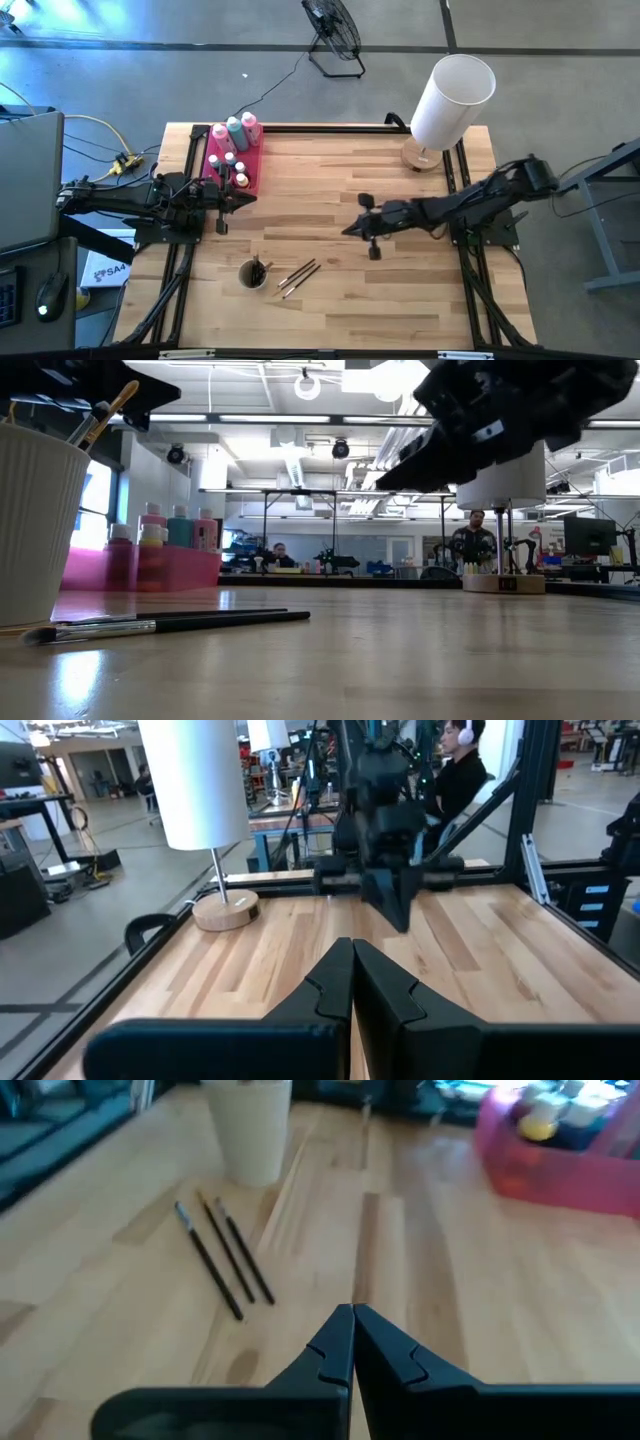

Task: Pick & Place Paint Supplies
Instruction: Move the paintbrushes to the center of the table

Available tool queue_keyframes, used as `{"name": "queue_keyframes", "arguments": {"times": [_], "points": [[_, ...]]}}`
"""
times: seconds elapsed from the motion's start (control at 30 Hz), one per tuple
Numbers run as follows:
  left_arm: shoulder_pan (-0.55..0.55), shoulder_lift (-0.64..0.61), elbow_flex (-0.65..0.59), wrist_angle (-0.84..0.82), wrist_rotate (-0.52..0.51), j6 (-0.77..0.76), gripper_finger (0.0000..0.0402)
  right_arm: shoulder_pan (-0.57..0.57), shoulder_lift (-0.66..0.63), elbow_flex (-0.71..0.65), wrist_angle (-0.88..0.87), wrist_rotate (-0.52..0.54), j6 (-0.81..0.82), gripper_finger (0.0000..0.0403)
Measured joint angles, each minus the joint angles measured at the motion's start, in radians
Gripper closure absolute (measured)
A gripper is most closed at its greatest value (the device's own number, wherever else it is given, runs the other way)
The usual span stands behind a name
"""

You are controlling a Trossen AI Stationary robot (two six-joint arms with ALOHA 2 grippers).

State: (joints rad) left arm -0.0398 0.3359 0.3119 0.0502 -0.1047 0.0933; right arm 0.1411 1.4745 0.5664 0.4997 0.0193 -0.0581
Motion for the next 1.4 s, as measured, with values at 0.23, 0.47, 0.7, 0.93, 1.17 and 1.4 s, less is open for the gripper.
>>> {"name": "queue_keyframes", "arguments": {"times": [0.23,0.47,0.7,0.93,1.17,1.4], "points": [[0.0,0.0,0.0,0.0,0.0,-0.02,0.0394,0.008,0.18,0.139,0.005,-0.126,-0.069,0.04],[0.0,0.0,0.0,0.003,-0.01,-0.02,0.0394,-0.047,0.334,0.269,0.001,-0.303,-0.11,0.04],[0.0,0.0,0.0,0.002,-0.017,-0.05,0.0394,-0.06,0.502,0.427,-0.084,-0.386,-0.097,0.04],[0.0,0.0,0.0,0.002,-0.018,-0.075,0.0394,-0.049,0.542,0.504,-0.092,-0.397,-0.107,0.04],[0.0,0.0,0.0,0.001,-0.022,-0.043,0.0394,-0.049,0.543,0.526,-0.092,-0.419,-0.107,0.04],[0.0,0.0,0.0,0.001,-0.021,-0.04,0.0394,-0.049,0.543,0.526,-0.081,-0.414,-0.1,0.04]]}}
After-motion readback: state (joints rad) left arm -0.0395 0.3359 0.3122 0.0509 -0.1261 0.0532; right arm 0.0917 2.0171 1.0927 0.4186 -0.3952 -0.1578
